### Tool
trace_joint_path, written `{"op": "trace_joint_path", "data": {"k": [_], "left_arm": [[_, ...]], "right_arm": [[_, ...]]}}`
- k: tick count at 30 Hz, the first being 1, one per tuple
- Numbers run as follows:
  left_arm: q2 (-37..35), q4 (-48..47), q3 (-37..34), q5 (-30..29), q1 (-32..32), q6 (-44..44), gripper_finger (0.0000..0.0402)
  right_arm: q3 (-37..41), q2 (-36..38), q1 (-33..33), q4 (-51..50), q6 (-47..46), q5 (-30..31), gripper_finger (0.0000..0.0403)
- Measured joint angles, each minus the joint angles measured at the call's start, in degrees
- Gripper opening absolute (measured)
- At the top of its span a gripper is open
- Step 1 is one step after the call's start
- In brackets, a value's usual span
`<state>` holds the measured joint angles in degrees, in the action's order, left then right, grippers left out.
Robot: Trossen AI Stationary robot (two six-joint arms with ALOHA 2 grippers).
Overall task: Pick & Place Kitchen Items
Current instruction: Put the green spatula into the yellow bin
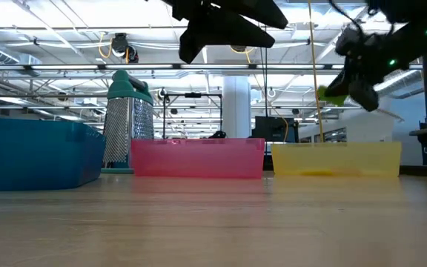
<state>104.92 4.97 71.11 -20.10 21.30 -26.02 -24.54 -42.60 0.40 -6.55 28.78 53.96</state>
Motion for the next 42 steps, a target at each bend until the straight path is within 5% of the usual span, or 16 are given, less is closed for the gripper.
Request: {"op": "trace_joint_path", "data": {"k": [6,10,13,22,30,42], "left_arm": [[0.0,0.0,0.0,-0.8,0.0,-1.5,0.0127],[0.0,0.0,0.0,-1.0,0.0,-1.7,0.0127],[0.0,0.0,0.0,-1.7,-0.1,-1.7,0.0127],[0.0,0.0,0.0,-3.5,-0.2,-1.7,0.0127],[0.0,0.0,0.0,-3.5,-0.2,-1.7,0.0127],[0.0,0.0,0.0,-3.5,0.0,-1.7,0.0127]], "right_arm": [[7.1,-2.2,16.4,18.1,6.6,-12.3,0.0019],[9.9,-3.7,24.0,20.8,7.1,-21.3,0.0019],[11.2,-5.8,27.7,21.2,6.3,-22.6,0.002],[12.1,-12.2,33.2,30.3,7.8,-28.9,0.0033],[12.1,-16.5,33.7,43.6,3.4,-43.8,0.0021],[12.1,-26.5,37.2,45.5,0.0,-41.9,0.0059]]}}
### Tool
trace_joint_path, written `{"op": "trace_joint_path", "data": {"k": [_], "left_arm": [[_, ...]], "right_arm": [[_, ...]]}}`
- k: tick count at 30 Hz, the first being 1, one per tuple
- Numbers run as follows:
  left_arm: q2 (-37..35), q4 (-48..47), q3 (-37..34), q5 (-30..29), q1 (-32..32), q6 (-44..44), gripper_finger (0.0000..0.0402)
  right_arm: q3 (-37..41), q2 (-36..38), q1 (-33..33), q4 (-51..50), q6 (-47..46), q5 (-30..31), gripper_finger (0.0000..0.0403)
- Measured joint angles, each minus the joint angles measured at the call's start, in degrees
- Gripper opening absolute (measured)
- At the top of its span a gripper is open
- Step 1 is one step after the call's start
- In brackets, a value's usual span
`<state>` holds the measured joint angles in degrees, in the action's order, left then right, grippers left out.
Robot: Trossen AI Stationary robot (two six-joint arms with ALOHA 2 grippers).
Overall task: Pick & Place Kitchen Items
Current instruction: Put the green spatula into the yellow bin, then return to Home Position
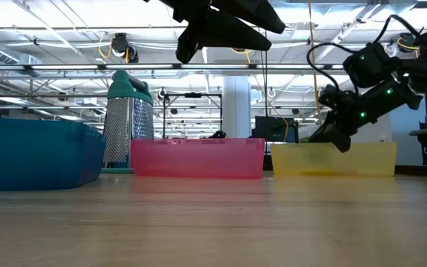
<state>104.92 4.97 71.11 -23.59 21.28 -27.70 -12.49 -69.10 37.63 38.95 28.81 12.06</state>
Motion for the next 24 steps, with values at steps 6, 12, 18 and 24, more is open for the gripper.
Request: {"op": "trace_joint_path", "data": {"k": [6,12,18,24], "left_arm": [[0.0,0.0,0.0,0.0,0.0,0.0,0.0127],[0.0,-0.7,0.0,0.1,0.0,0.3,0.0127],[-2.3,-3.7,0.0,0.6,0.0,0.2,0.0127],[-8.7,-13.0,0.0,-3.9,0.5,2.1,0.0127]], "right_arm": [[0.0,-1.7,1.1,0.1,-2.5,0.0,0.009],[0.0,-0.4,0.7,0.3,-6.8,-0.1,0.0139],[0.0,4.8,-1.7,0.3,-7.2,-0.1,0.0156],[0.0,13.6,-6.9,0.0,-11.7,-0.2,0.0143]]}}
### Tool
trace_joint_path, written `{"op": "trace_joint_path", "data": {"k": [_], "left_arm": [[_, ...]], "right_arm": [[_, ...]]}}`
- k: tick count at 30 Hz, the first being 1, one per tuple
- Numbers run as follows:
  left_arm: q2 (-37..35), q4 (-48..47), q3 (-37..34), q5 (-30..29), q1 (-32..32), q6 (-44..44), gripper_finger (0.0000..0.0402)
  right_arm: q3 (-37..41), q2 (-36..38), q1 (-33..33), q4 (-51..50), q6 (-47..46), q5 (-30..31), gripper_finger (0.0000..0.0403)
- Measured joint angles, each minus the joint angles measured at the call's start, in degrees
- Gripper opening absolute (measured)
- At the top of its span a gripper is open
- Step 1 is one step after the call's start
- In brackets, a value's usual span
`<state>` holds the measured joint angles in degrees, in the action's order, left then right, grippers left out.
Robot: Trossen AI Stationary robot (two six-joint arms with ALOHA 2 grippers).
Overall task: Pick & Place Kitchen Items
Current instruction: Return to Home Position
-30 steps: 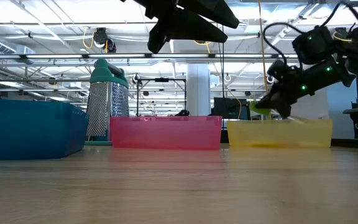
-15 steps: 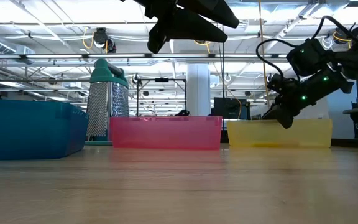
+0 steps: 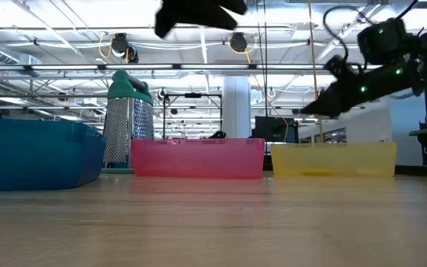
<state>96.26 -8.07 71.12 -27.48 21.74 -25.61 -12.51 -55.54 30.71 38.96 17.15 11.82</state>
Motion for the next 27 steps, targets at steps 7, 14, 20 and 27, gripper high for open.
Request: {"op": "trace_joint_path", "data": {"k": [7,14,20,27], "left_arm": [[-9.3,-12.9,0.0,-6.6,2.4,2.5,0.0126],[-19.8,-21.3,0.0,-8.0,6.3,3.5,0.0127],[-29.0,-27.4,0.0,-16.9,10.7,4.4,0.0127],[-35.6,-36.5,0.0,-25.3,15.8,2.2,0.0127]], "right_arm": [[0.0,11.4,-8.8,-0.2,-5.7,-5.2,0.0118],[0.0,21.8,-14.4,5.3,-16.5,-21.8,0.0084],[0.0,28.4,-15.5,7.8,-23.3,-28.1,0.0048],[0.0,32.6,-15.5,7.4,-25.9,-31.6,0.0005]]}}
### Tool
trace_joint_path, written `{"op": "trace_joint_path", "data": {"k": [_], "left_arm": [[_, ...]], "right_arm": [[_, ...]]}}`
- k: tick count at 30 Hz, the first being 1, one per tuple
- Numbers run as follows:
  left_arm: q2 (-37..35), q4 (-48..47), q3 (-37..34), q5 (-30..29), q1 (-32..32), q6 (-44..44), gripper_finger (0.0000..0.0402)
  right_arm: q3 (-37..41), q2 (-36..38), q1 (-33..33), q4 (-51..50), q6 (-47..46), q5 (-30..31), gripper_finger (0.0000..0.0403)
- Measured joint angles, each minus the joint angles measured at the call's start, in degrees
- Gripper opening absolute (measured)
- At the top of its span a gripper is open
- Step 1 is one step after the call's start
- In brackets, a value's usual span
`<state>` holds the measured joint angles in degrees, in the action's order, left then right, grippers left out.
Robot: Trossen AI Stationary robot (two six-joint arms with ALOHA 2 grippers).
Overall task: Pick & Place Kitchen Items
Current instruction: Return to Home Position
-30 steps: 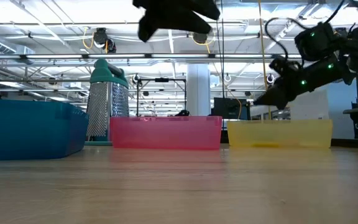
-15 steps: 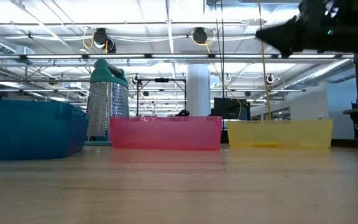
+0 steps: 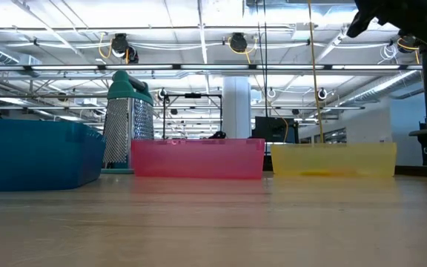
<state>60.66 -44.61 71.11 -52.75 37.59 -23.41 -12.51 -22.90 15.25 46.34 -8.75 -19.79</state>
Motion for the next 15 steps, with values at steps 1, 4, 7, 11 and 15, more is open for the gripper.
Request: {"op": "trace_joint_path", "data": {"k": [1,4,7,11,15], "left_arm": [[-0.4,-1.5,0.0,-1.2,0.6,-1.0,0.0127],[-1.3,-5.8,0.0,-4.3,2.4,-4.0,0.0127],[-1.5,-10.2,0.0,-5.6,3.9,-7.1,0.0127],[-1.5,-17.6,0.0,-8.6,5.9,-12.7,0.0127],[-1.5,-28.0,0.0,-10.3,7.4,-23.2,0.0127]], "right_arm": [[0.0,0.4,0.0,-0.1,-0.3,0.0,0.0003],[0.0,1.7,0.0,-2.1,-0.9,0.0,0.0004],[0.0,3.1,0.0,-7.3,-0.8,0.1,0.0004],[0.0,5.0,0.0,-14.5,1.2,0.3,0.0001],[0.0,7.3,0.0,-20.4,3.1,2.5,0.0001]]}}
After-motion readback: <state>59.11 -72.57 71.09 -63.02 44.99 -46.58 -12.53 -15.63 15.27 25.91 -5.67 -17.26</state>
